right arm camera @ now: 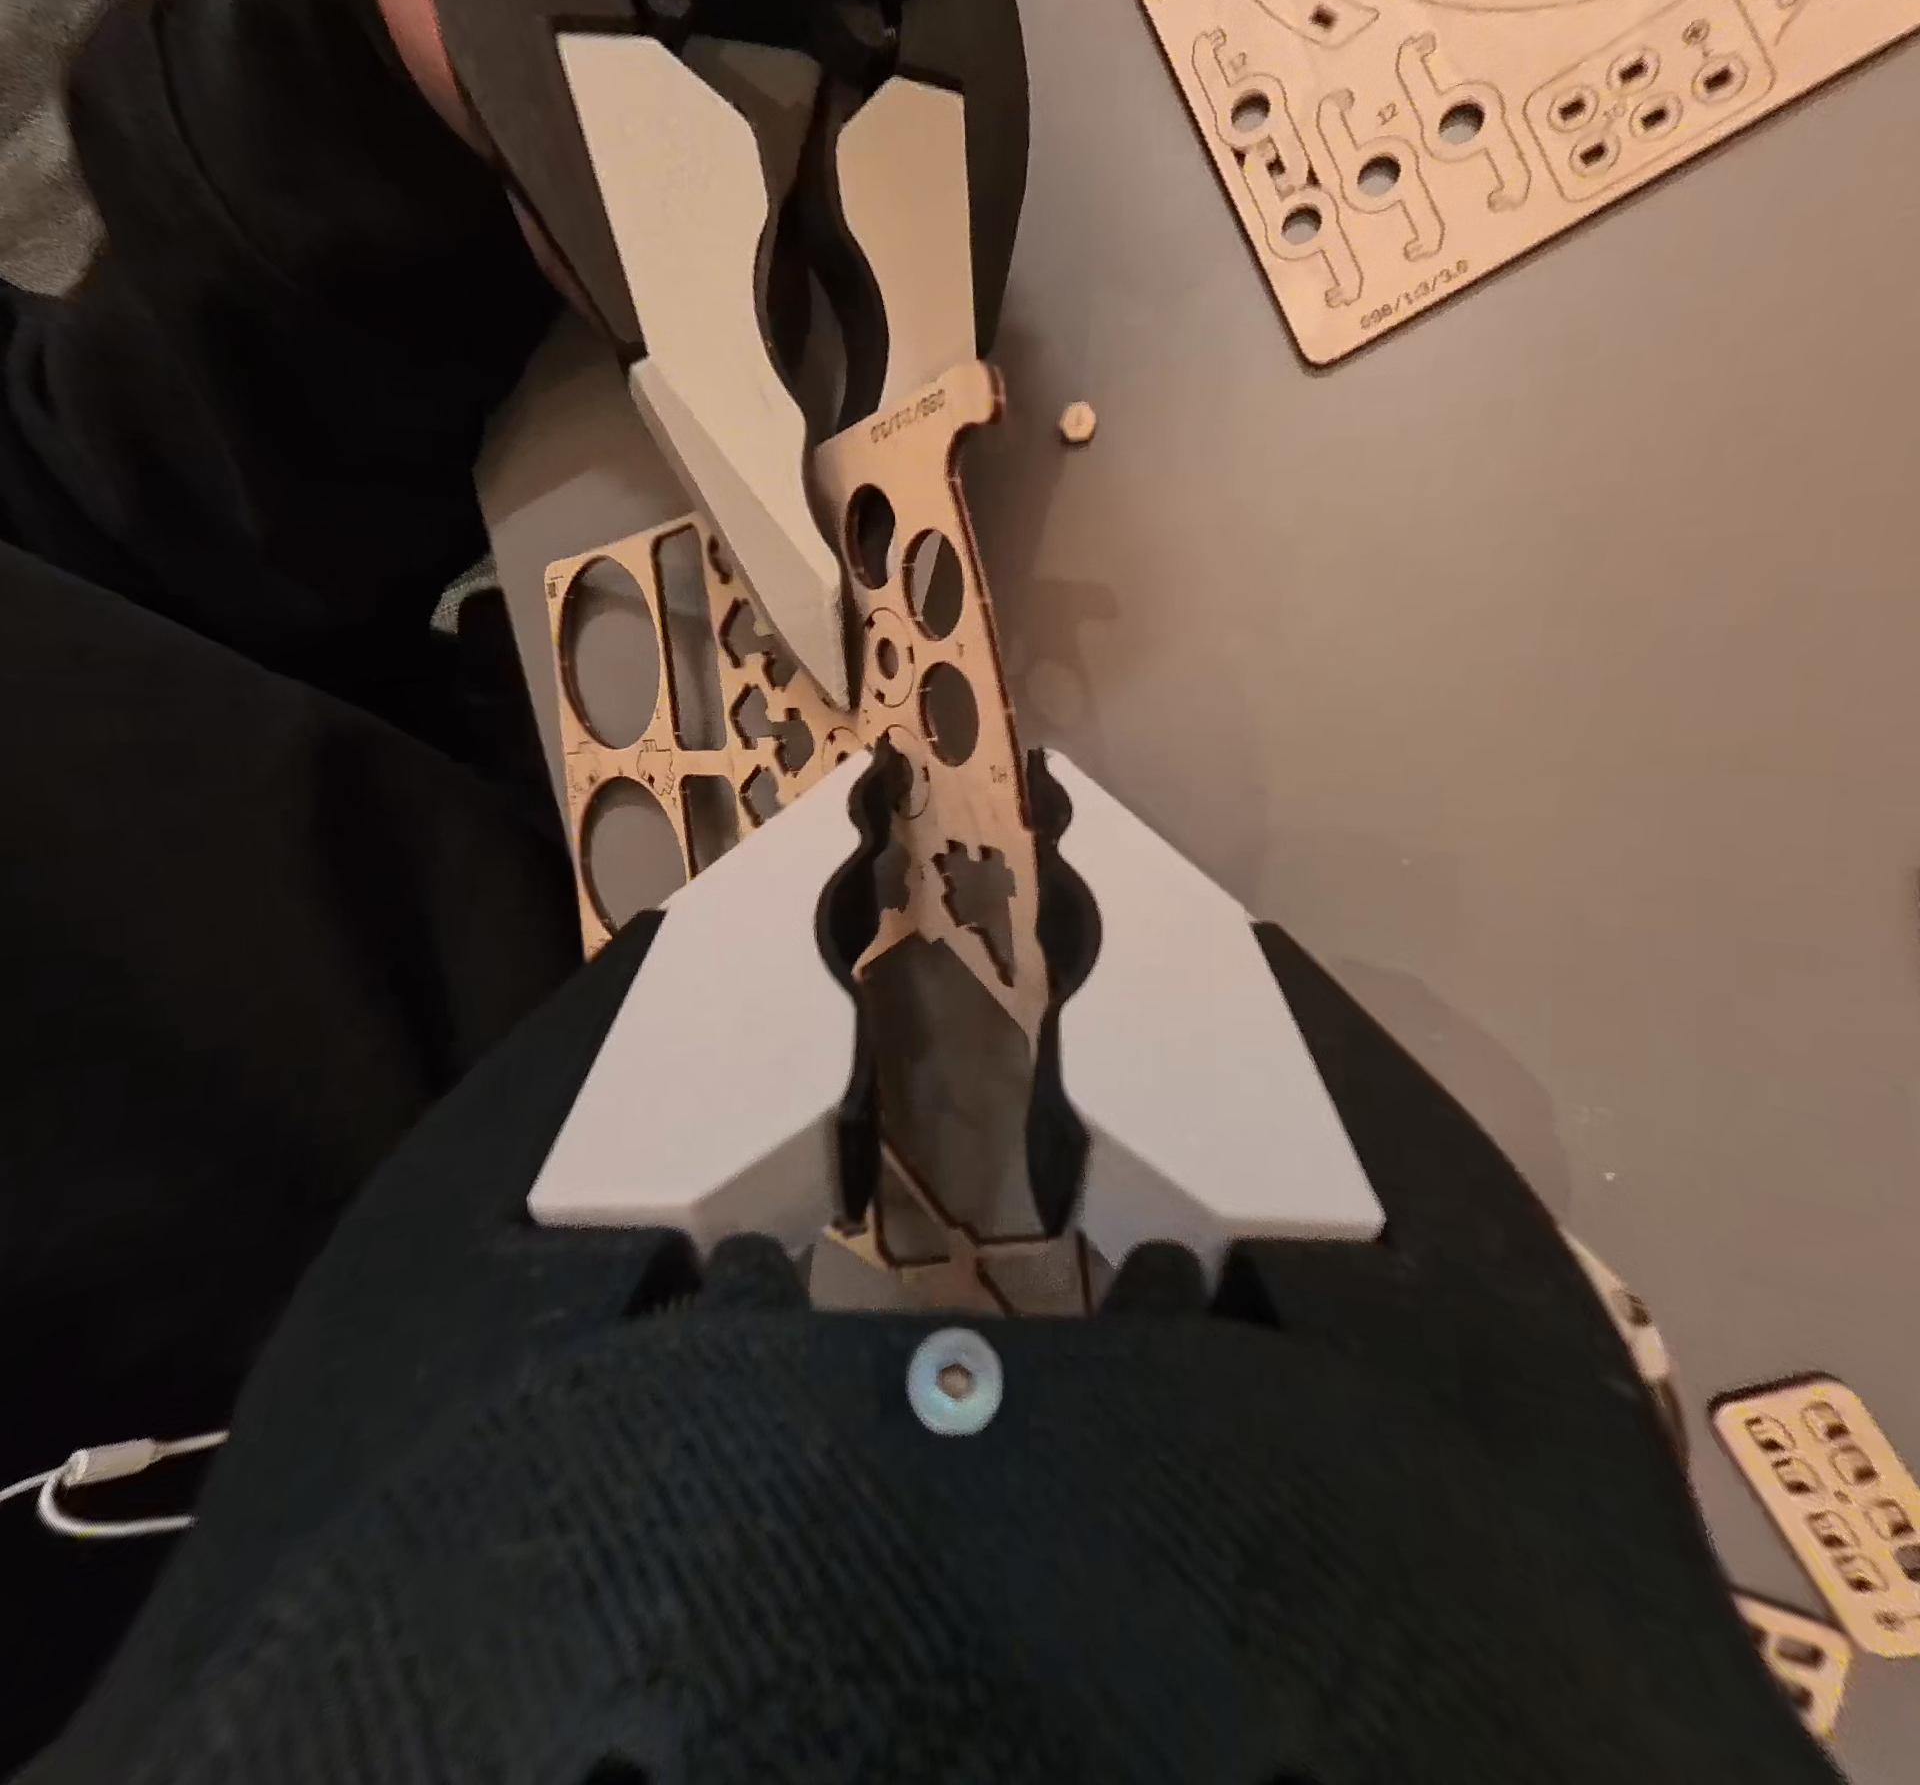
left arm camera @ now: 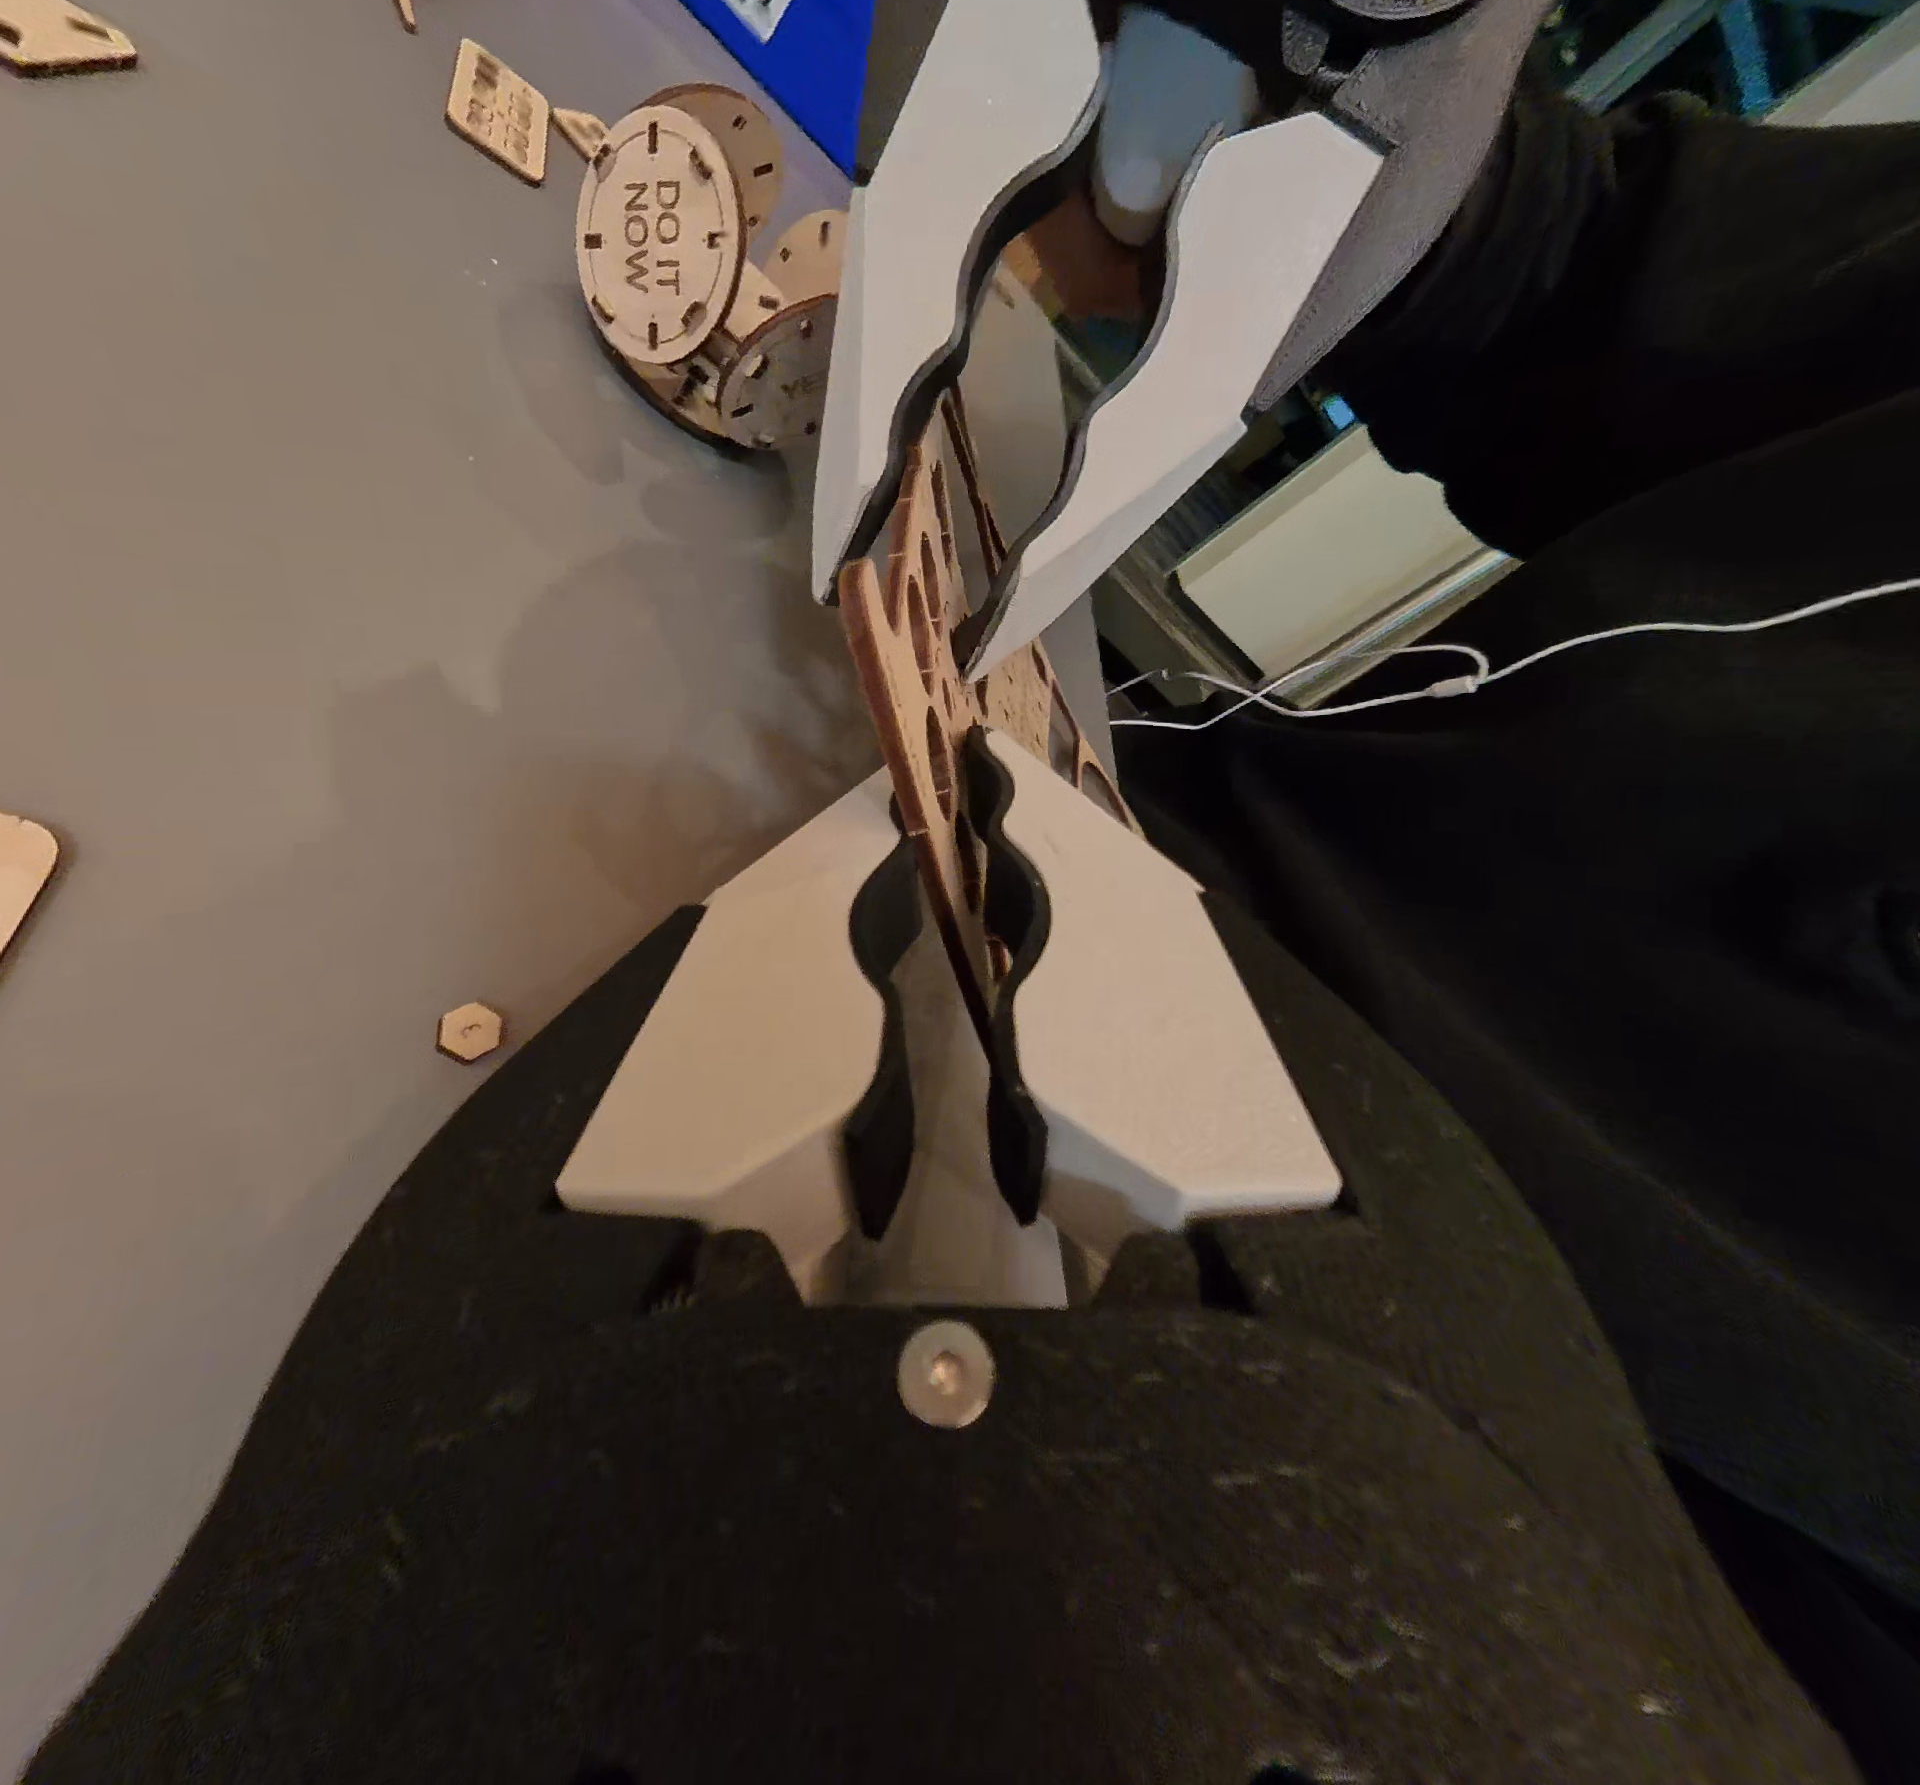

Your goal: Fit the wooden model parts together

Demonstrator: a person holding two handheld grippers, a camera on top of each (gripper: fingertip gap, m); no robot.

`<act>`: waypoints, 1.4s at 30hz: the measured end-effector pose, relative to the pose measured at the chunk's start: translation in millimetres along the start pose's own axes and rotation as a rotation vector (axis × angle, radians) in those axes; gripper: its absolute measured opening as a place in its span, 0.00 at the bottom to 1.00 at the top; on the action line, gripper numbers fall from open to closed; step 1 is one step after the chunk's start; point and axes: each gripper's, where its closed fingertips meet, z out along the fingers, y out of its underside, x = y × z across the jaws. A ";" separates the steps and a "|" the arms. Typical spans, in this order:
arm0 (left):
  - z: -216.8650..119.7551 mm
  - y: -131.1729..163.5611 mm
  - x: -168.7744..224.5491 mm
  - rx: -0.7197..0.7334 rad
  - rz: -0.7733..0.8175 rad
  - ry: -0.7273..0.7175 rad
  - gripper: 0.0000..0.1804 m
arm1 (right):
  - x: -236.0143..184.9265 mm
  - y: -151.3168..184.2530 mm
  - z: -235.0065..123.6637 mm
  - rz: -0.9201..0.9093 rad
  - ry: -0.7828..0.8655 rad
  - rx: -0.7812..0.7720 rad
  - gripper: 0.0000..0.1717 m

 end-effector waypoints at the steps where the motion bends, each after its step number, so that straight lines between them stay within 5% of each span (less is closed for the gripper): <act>1: -2.2 -2.4 3.6 0.018 0.011 0.017 0.02 | -1.5 -3.4 -2.8 -0.001 -0.010 0.024 0.15; 9: -50.3 -40.6 31.3 0.312 0.110 0.078 0.00 | -9.9 -47.9 -63.3 -0.116 0.166 0.331 0.32; 14: -102.4 -65.2 14.3 0.542 0.077 -0.110 0.00 | -16.3 -44.2 -93.5 -0.083 0.345 0.563 0.42; 22: -140.1 -103.8 11.6 0.914 -0.099 -0.030 0.00 | -20.0 -9.9 -36.8 0.209 0.257 0.720 0.46; 26: -134.1 -122.2 34.9 1.008 -0.105 0.107 0.00 | -42.0 -31.1 -38.0 0.296 -0.028 0.937 0.36; 30: -107.3 -128.0 48.2 0.943 -0.055 0.125 0.01 | -52.8 -47.5 -82.5 0.235 -0.152 1.137 0.02; 32: -104.8 -125.6 46.9 0.913 -0.034 0.086 0.02 | -47.3 -44.0 -91.2 0.224 -0.121 1.095 0.01; 38: -120.1 -102.8 31.5 0.800 0.023 -0.085 0.27 | -42.1 -18.9 -110.3 0.242 -0.136 0.829 0.00; 42: -108.0 -81.4 39.8 0.628 0.061 -0.058 0.20 | -43.6 2.7 -107.5 0.180 -0.136 0.559 0.00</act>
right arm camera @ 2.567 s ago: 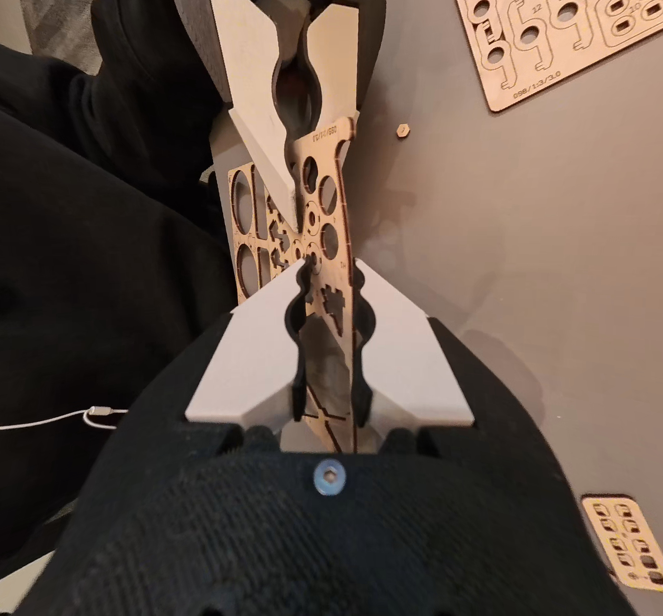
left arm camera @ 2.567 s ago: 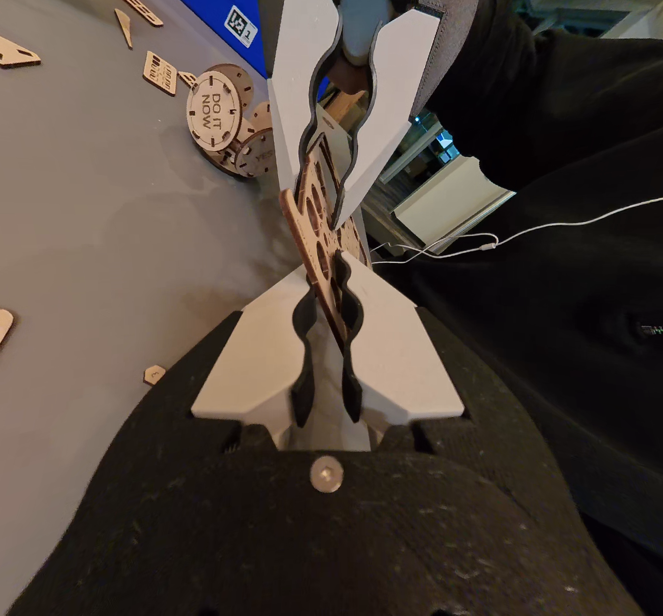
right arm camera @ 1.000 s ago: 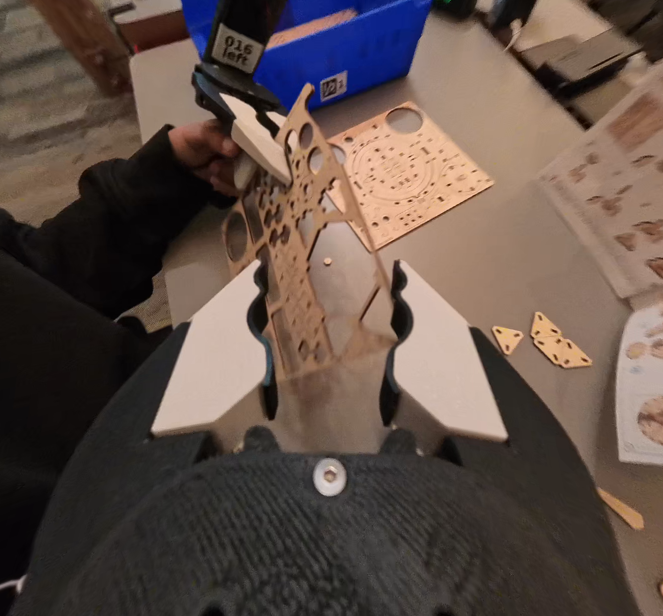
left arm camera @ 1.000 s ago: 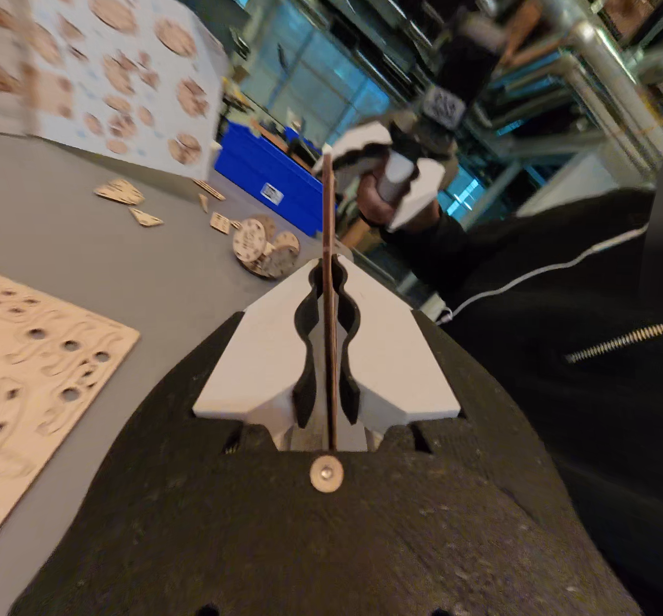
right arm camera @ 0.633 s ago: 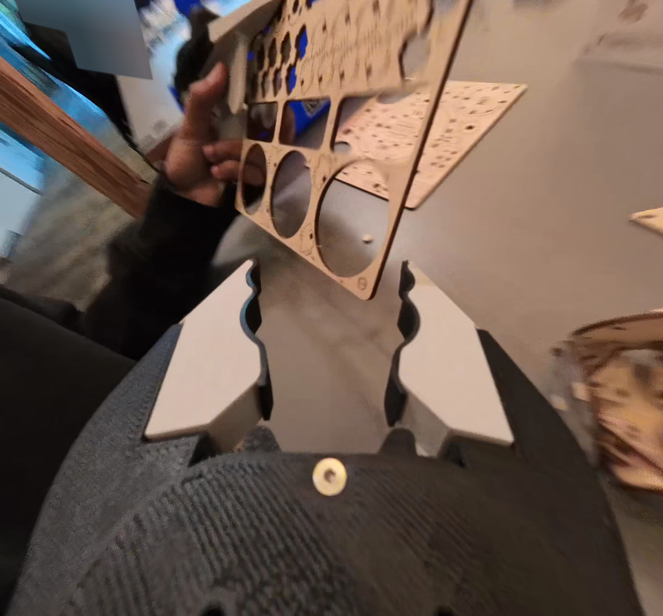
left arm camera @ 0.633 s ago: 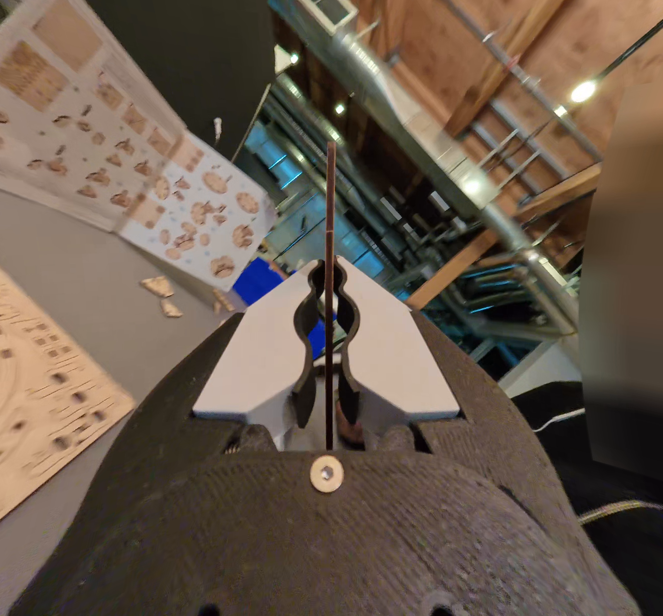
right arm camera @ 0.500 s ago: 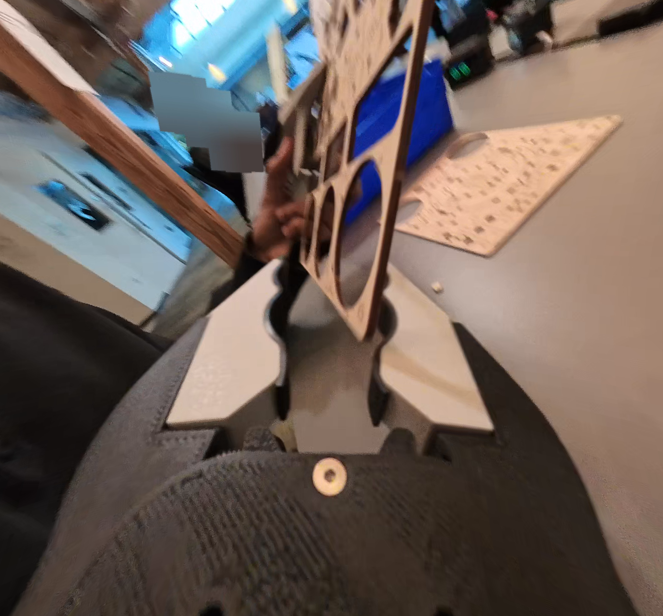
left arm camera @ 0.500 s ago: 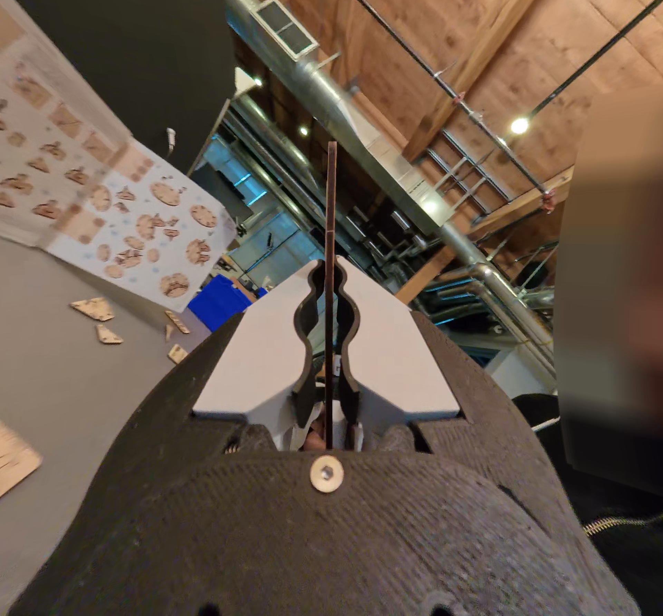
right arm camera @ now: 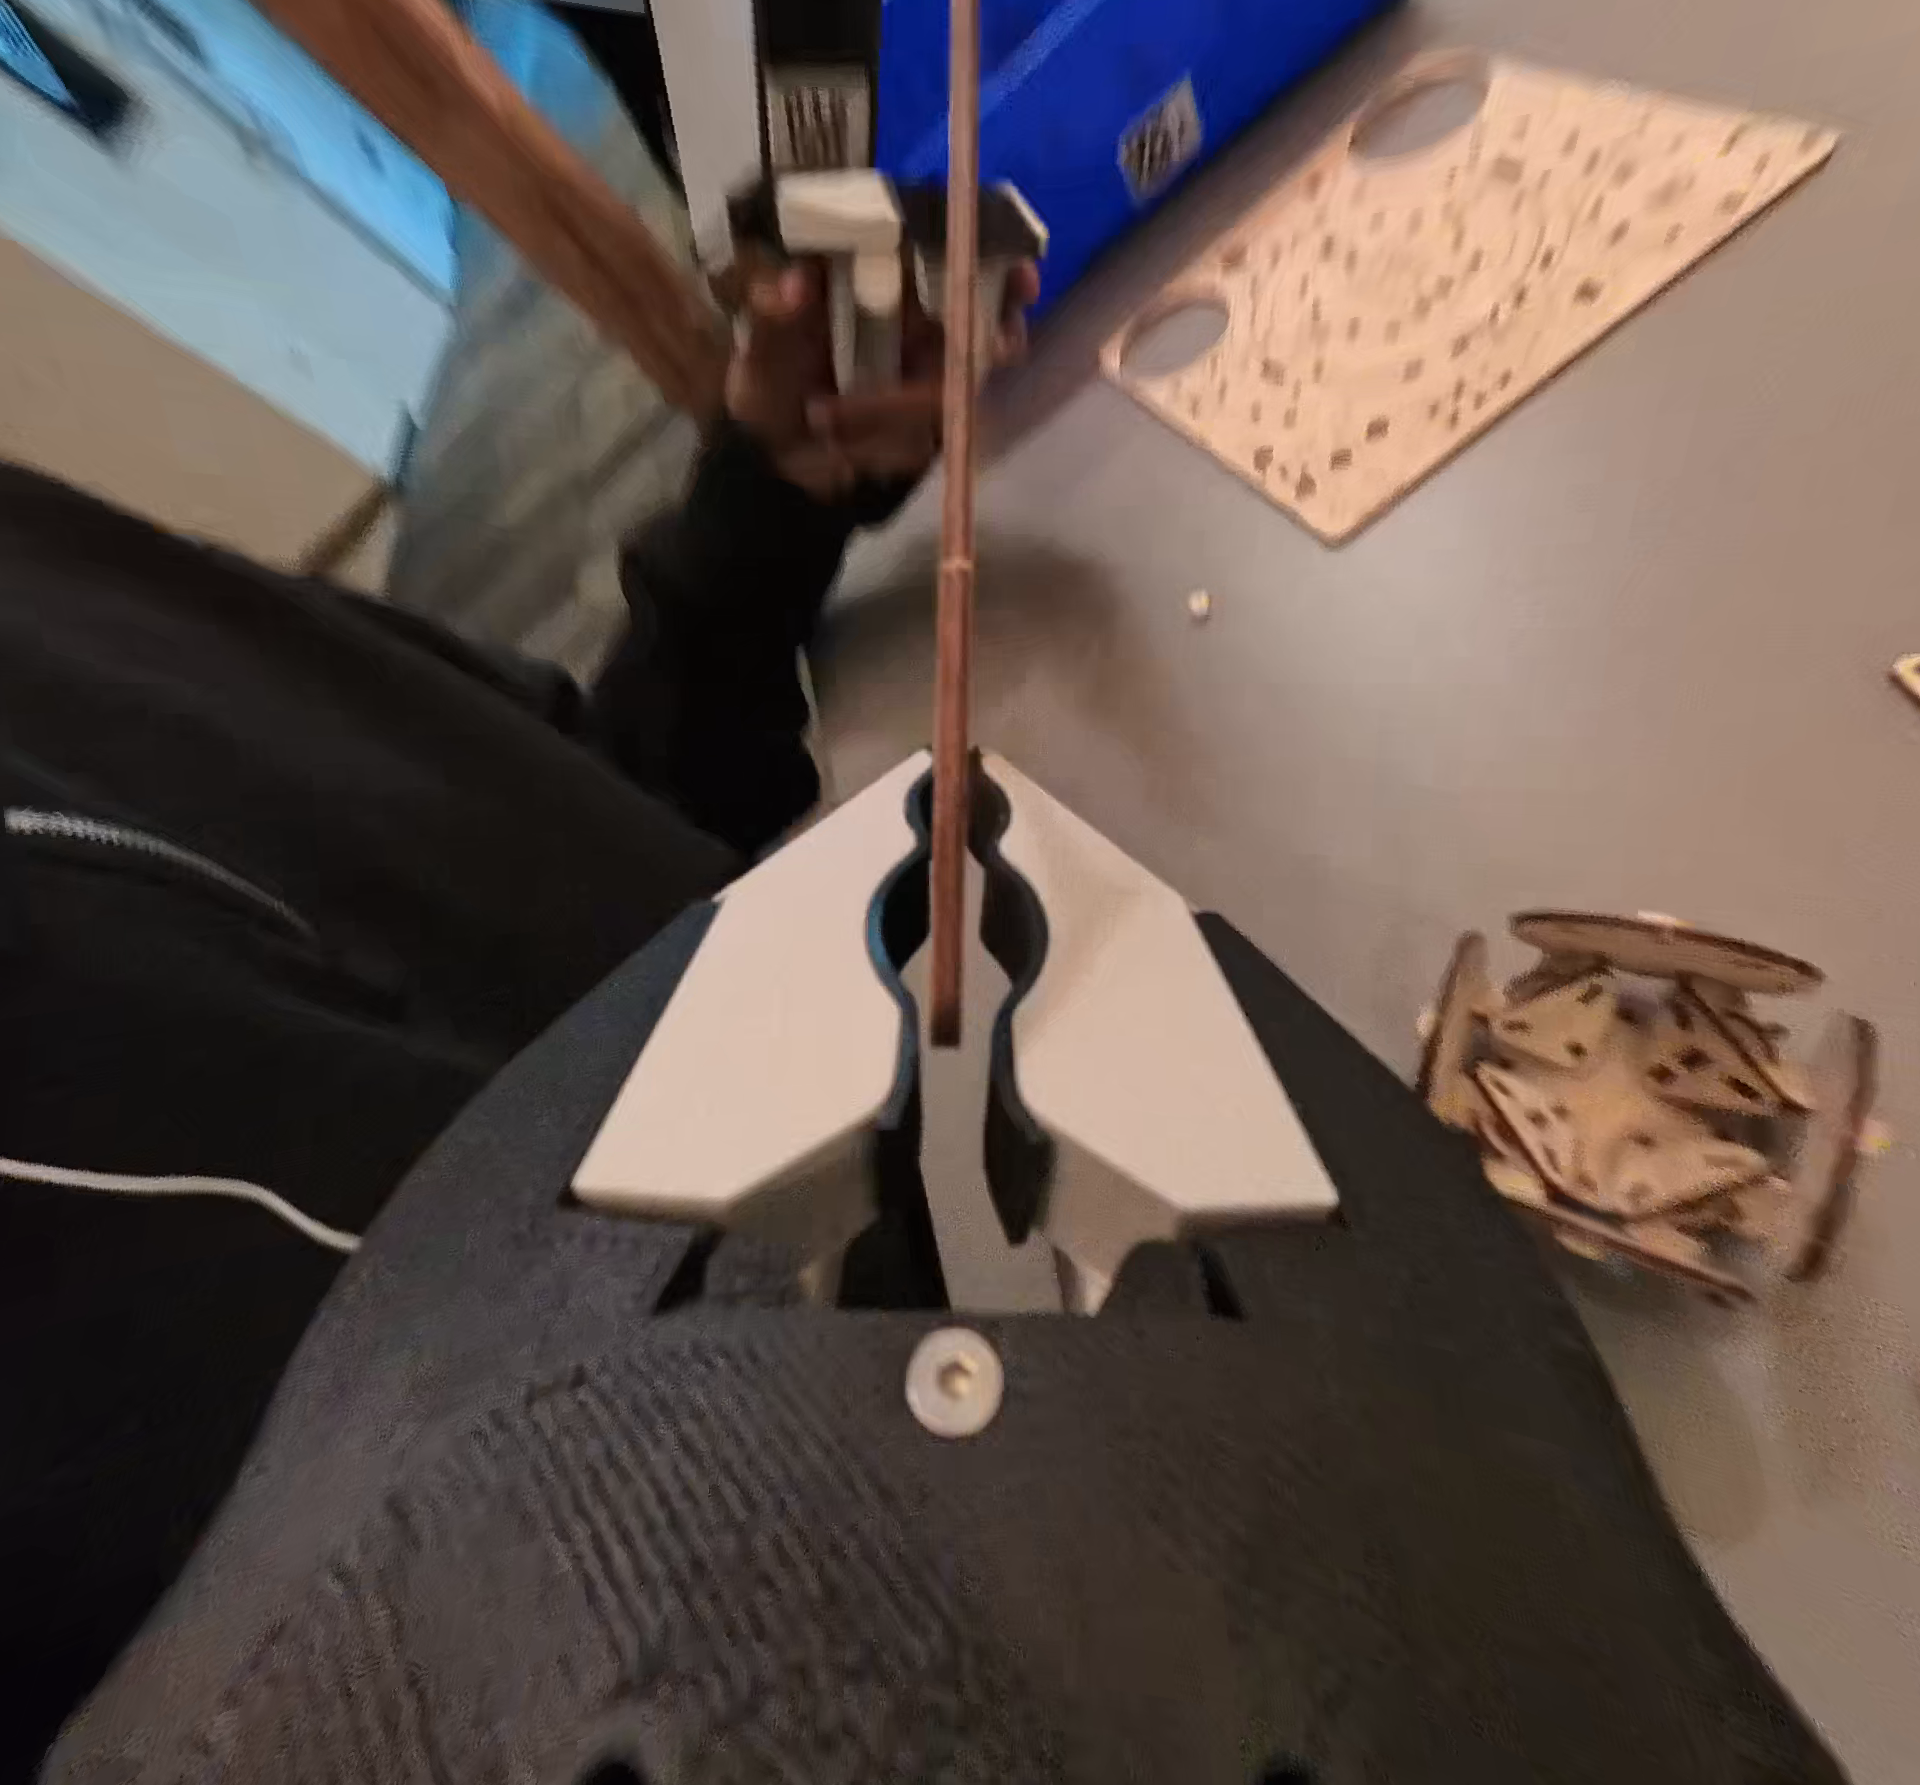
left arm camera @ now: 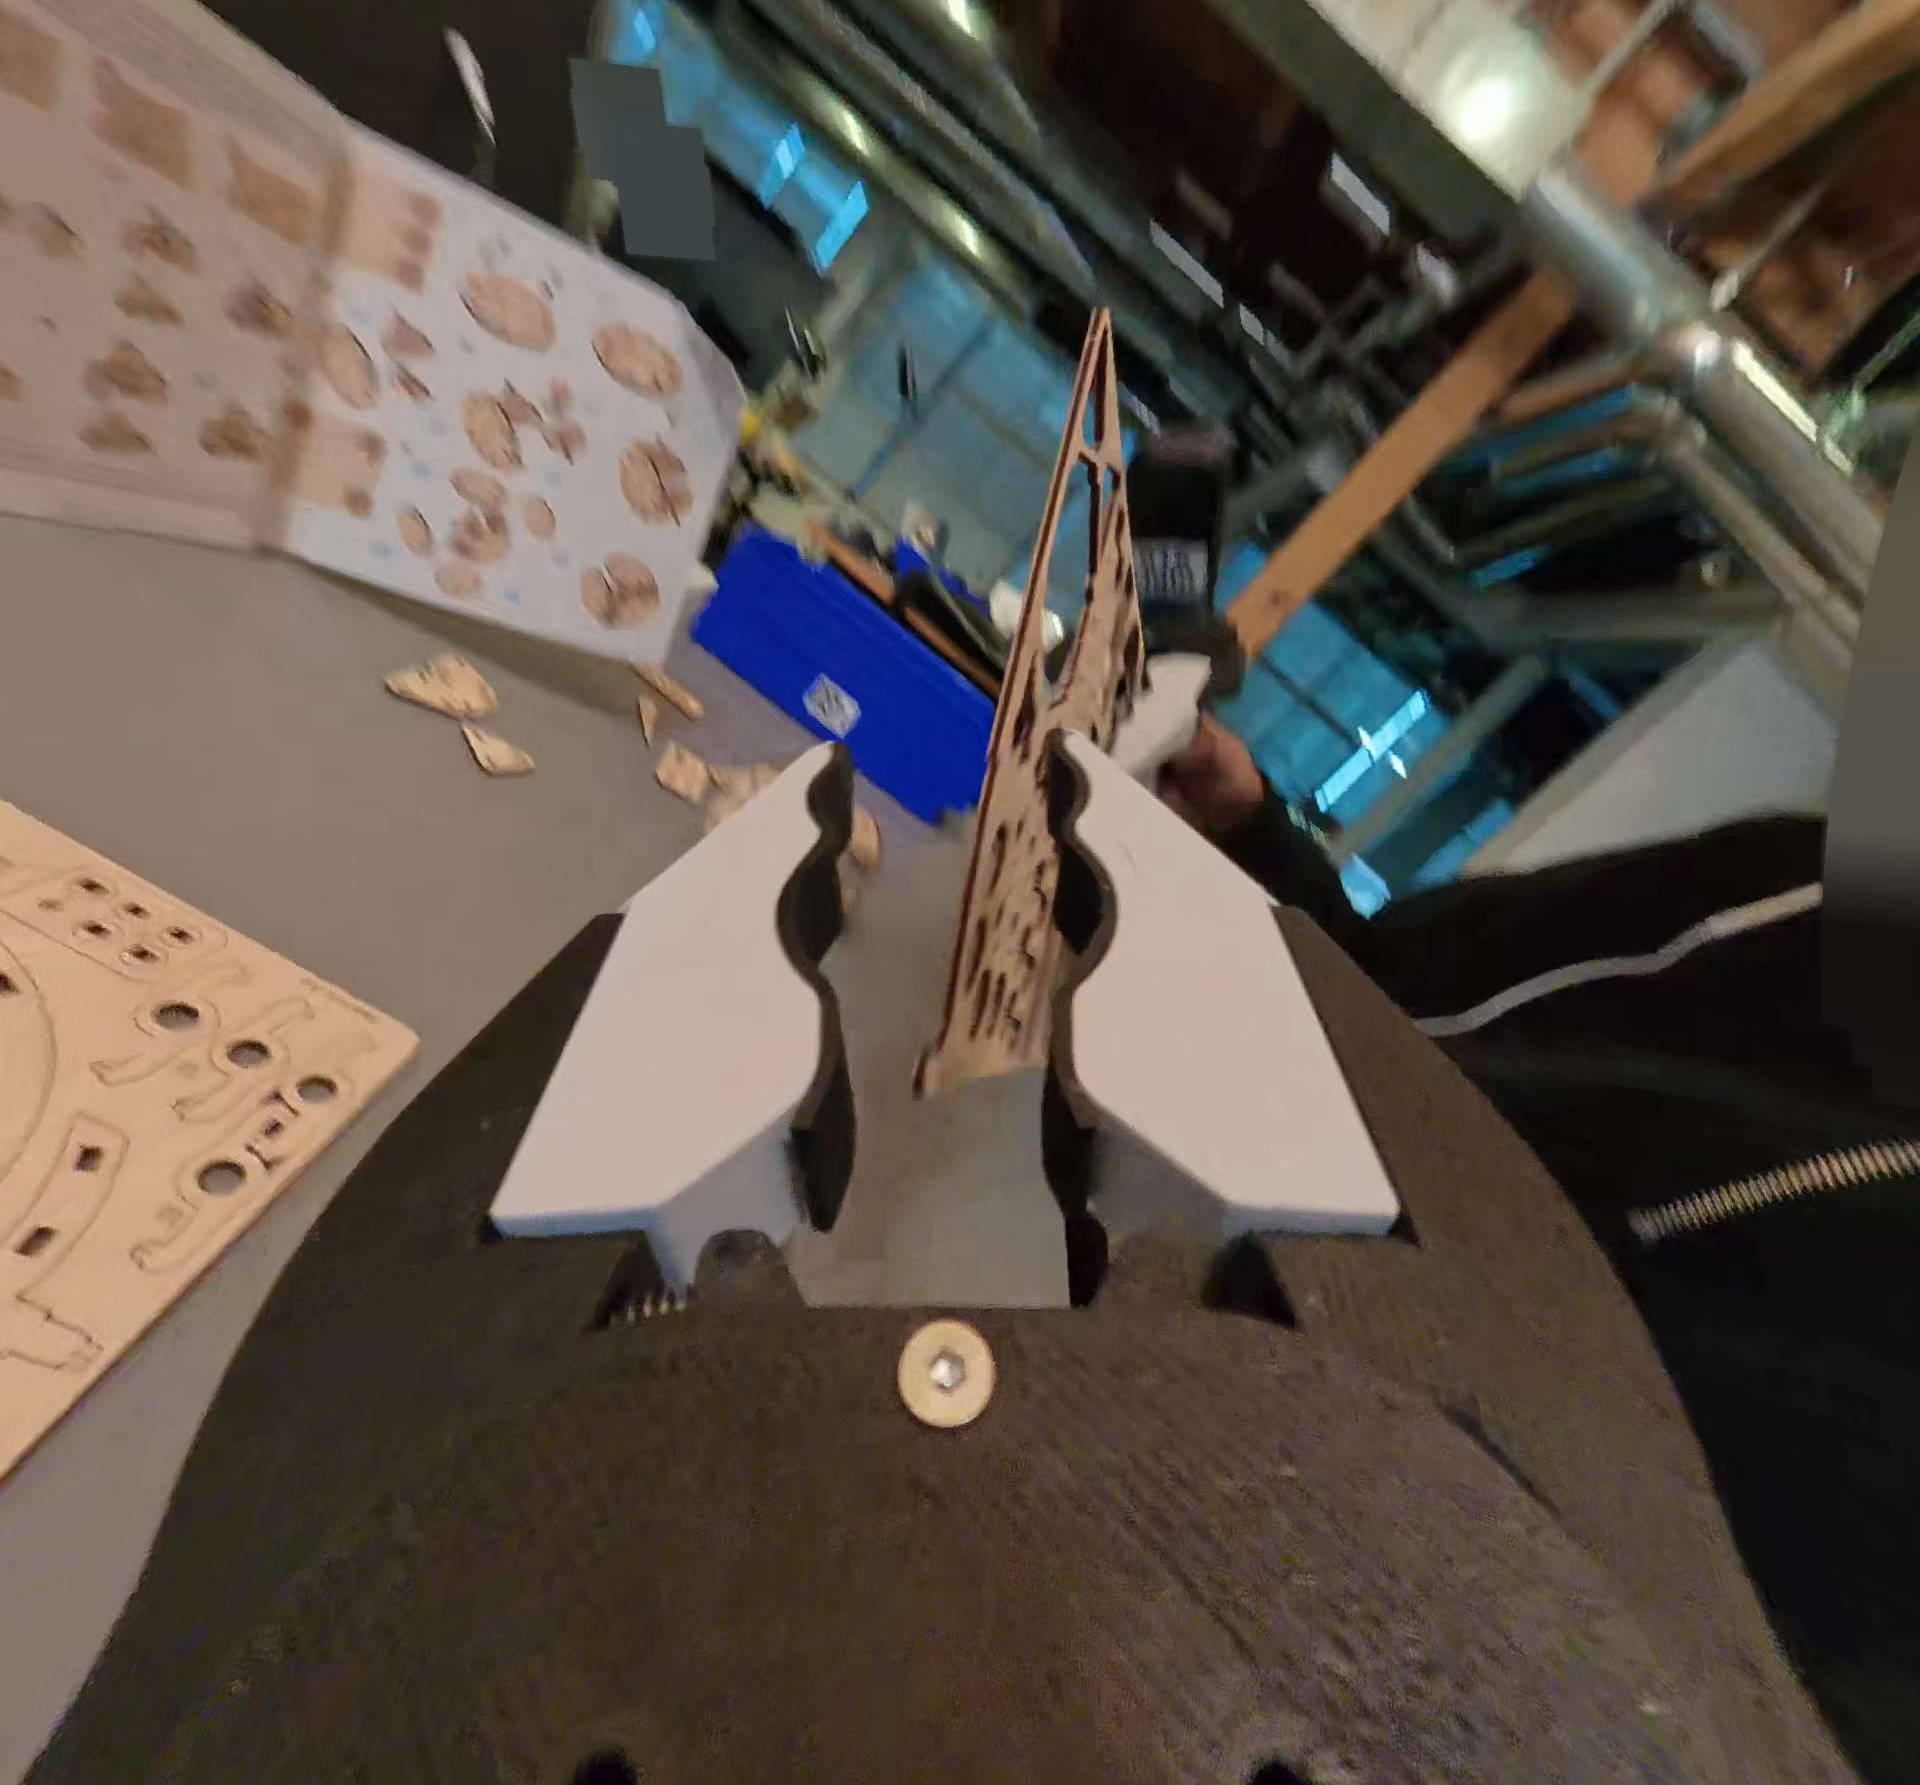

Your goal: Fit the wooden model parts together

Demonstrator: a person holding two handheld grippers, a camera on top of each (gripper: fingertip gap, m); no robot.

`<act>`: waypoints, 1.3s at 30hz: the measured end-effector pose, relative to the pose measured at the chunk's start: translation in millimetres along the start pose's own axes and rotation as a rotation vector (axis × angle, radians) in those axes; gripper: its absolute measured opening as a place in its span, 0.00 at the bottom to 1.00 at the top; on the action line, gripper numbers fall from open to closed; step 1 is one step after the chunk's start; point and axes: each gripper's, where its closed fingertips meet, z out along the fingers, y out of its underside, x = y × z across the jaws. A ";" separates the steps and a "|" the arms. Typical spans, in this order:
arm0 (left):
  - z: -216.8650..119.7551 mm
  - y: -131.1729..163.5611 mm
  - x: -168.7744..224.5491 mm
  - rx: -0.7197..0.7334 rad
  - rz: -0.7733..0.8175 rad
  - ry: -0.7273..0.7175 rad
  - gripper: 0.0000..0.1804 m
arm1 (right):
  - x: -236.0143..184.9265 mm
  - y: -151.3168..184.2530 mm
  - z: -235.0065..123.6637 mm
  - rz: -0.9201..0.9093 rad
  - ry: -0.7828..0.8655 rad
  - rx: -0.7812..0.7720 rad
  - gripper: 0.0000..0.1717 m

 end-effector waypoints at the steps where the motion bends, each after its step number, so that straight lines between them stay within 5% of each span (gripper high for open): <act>1: 2.0 13.5 4.7 -0.081 -0.008 0.033 0.16 | 1.8 6.9 -0.5 -0.031 0.016 -0.090 0.00; 3: 6.7 41.7 16.7 -0.237 -0.020 0.120 0.15 | 7.7 15.1 -0.9 -0.073 0.036 -0.236 0.00; 5: 11.1 57.4 0.4 -0.307 0.005 0.041 0.19 | 17.2 12.1 -1.6 -0.085 0.045 -0.298 0.00; 9: 12.1 61.8 -13.5 -0.291 -0.050 0.045 0.18 | 28.2 -6.5 -1.2 -0.063 -0.022 -0.287 0.00; 15: 9.6 56.5 -23.2 -0.237 -0.062 0.019 0.34 | 23.6 -25.0 6.0 -0.029 -0.132 -0.184 0.00; 17: 13.5 60.4 -14.1 -0.259 -0.039 0.068 0.30 | 27.3 -27.5 8.0 -0.019 -0.122 -0.157 0.00; 21: 27.1 68.3 -9.2 -0.291 -0.016 0.112 0.03 | 30.8 -37.3 12.5 0.008 -0.135 -0.090 0.00; 23: 32.5 68.3 -10.8 -0.290 -0.022 0.111 0.01 | 38.2 -47.3 12.3 0.000 -0.094 -0.036 0.00; 33: 23.4 26.7 -24.6 -0.063 -0.019 0.037 0.00 | 65.8 -91.7 -28.7 -0.170 0.291 0.290 0.30; 39: 6.3 -11.7 -41.6 0.220 -0.119 -0.002 0.00 | 55.6 -82.2 -36.0 -0.164 0.351 0.447 0.29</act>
